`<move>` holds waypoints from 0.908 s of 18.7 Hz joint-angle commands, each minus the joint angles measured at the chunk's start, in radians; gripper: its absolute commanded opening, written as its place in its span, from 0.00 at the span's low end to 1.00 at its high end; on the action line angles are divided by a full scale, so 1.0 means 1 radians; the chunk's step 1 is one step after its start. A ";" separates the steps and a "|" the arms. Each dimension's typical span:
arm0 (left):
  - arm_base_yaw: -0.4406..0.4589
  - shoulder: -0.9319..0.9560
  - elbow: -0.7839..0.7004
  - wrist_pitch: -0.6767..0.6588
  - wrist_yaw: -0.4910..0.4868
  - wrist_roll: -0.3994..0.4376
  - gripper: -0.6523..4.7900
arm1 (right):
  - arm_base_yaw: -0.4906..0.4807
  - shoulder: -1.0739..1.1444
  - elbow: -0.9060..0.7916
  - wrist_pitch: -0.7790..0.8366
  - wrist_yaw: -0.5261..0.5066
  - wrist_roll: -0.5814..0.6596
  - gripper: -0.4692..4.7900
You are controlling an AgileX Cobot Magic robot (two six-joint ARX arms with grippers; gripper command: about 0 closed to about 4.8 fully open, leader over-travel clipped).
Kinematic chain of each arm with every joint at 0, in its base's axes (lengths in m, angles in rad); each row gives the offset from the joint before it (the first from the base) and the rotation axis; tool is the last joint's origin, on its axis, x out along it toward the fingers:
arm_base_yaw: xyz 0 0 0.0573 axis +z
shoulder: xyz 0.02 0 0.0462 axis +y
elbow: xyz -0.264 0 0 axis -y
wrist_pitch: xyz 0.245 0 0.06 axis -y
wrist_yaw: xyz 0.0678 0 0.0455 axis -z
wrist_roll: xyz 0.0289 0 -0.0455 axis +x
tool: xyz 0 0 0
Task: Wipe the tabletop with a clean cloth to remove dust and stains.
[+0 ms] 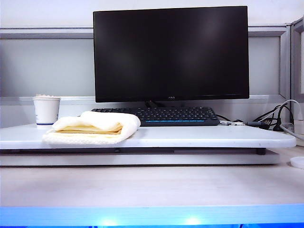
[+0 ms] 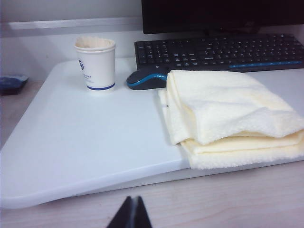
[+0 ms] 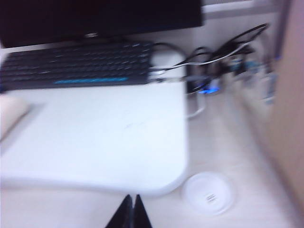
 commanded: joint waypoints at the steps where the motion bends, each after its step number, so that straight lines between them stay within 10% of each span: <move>1: 0.001 0.000 0.000 0.011 -0.004 0.030 0.11 | 0.003 -0.165 -0.090 -0.100 -0.008 0.023 0.07; 10: 0.002 0.000 0.000 -0.119 -0.247 0.038 0.11 | 0.004 -0.196 -0.209 -0.121 -0.005 -0.008 0.07; 17: 0.001 0.000 0.000 -0.121 -0.243 0.035 0.11 | 0.003 -0.196 -0.209 -0.121 -0.001 -0.007 0.07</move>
